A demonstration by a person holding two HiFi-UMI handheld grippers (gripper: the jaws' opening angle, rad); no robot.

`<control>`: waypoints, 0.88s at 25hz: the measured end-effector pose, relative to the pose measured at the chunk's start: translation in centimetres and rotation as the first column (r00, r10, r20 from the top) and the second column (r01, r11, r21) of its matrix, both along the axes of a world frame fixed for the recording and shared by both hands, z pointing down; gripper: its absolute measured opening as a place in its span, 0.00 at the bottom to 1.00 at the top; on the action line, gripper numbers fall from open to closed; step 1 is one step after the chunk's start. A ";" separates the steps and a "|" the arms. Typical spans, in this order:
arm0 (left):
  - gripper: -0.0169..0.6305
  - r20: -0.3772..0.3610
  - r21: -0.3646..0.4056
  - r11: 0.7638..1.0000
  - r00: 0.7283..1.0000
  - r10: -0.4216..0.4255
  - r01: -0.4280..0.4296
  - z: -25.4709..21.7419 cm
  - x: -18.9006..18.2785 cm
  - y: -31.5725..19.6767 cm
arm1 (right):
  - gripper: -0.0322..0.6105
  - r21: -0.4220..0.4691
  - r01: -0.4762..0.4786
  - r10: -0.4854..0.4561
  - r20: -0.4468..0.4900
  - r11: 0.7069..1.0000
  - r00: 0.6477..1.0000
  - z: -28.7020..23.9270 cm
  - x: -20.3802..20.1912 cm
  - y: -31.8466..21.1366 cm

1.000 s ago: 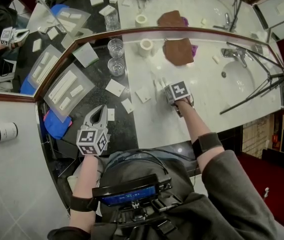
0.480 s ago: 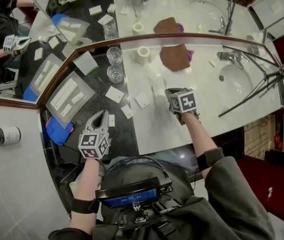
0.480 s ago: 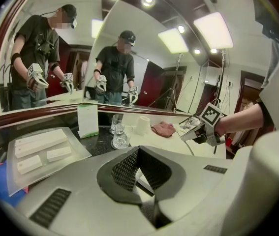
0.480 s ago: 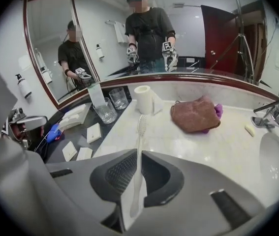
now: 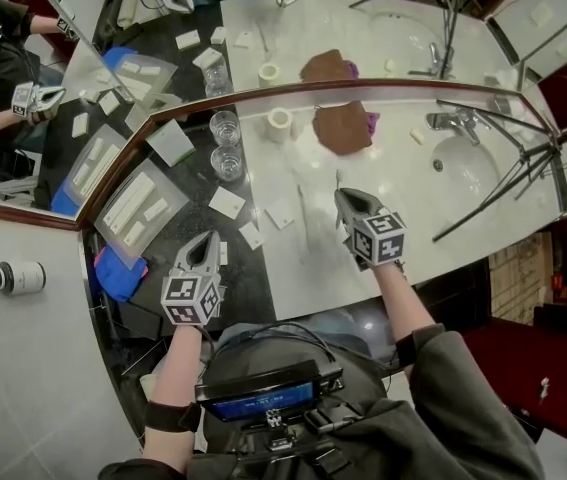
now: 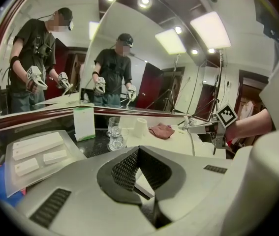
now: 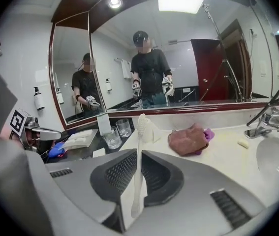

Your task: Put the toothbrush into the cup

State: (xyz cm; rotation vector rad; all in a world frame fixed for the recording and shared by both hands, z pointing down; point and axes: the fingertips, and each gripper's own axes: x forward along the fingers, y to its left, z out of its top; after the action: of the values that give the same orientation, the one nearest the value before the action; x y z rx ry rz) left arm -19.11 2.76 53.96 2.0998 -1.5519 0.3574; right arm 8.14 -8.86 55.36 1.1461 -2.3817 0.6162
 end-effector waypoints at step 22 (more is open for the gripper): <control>0.03 0.016 0.048 0.990 0.991 -0.131 0.130 -0.1 -0.7 -4.5 | 0.13 0.276 0.156 -0.219 0.216 0.949 0.952 -5.2 -7.8 -6.4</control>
State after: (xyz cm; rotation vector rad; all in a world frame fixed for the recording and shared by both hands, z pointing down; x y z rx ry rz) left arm -19.86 -1.78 53.87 2.0217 -1.7142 0.2984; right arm 0.35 -15.26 50.14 0.9688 -2.8091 0.4129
